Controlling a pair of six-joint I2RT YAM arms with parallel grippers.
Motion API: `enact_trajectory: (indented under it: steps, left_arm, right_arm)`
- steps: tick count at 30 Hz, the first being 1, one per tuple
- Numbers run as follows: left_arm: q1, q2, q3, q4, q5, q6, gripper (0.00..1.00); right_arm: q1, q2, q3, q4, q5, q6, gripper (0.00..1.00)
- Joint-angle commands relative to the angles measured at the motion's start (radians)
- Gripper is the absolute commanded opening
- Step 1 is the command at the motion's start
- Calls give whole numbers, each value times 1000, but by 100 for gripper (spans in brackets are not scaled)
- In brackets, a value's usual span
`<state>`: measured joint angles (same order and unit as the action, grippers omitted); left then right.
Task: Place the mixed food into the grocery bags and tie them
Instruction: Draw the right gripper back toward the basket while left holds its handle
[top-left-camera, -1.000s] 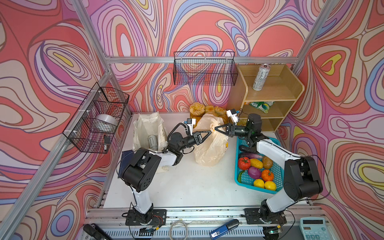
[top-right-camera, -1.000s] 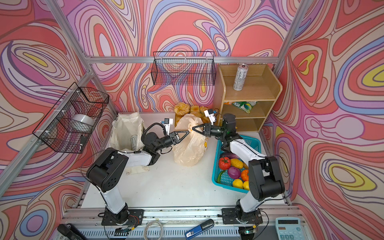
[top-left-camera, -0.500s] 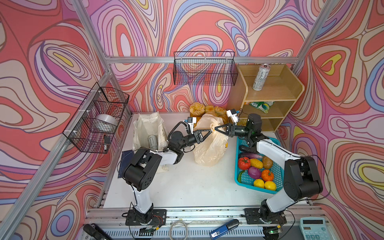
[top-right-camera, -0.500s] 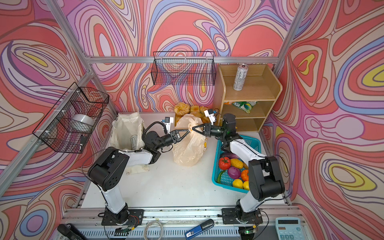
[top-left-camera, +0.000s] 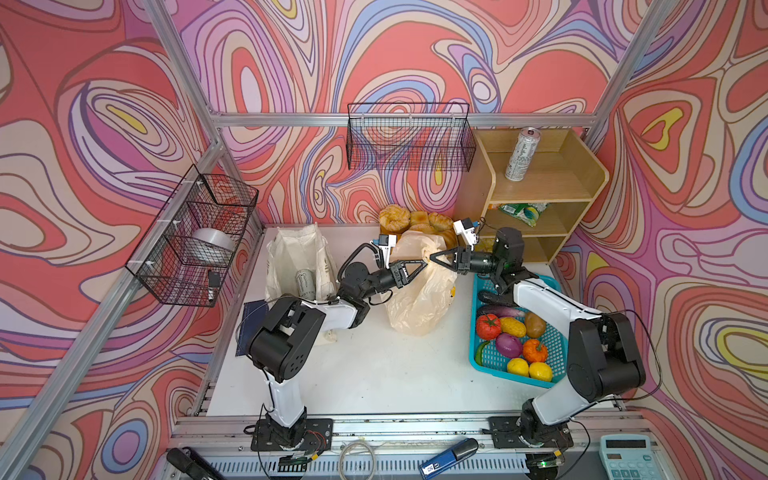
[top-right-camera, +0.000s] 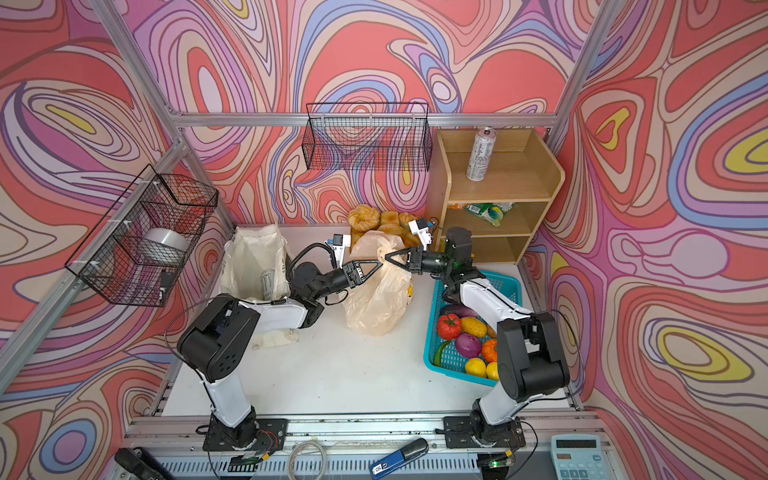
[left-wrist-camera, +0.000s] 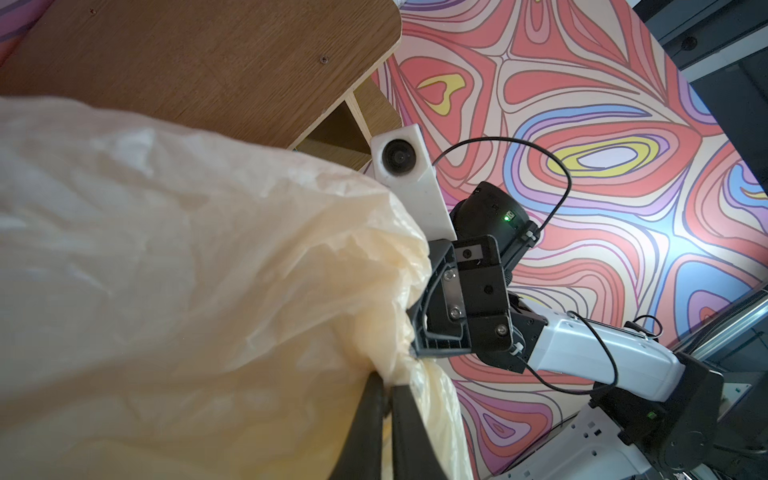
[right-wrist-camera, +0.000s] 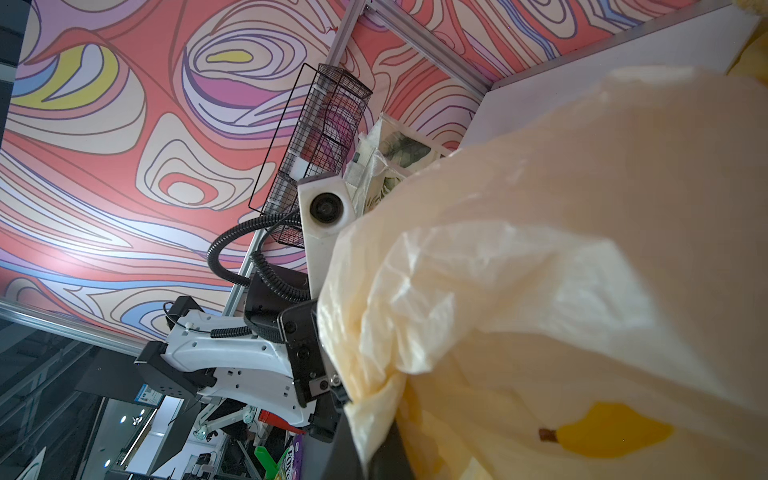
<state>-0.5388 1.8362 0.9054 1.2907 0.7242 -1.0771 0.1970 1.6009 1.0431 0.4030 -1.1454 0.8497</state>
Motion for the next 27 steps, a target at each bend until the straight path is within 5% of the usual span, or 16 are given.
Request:
enact_trajectory:
  steps: [1, 4, 7, 11, 20, 27]
  left_arm:
    - [-9, 8, 30, 68, 0, -7, 0]
    - [-8, 9, 22, 68, -22, -10, 0]
    - [1, 15, 11, 70, -32, -12, 0]
    - [12, 15, -9, 70, -32, -1, 0]
    - [26, 35, -26, 69, -32, 7, 0]
    - [32, 72, -37, 68, -47, 10, 0]
  right_arm:
    - [-4, -8, -11, -6, -1, -17, 0]
    - [-3, -17, 1, -31, 11, -28, 4]
    - [-7, -45, 25, -137, 55, -91, 38]
    - [-37, -115, 28, -267, 152, -158, 49]
    - [-85, -289, -55, -491, 392, -246, 52]
    - [-82, -345, -122, -593, 368, -331, 29]
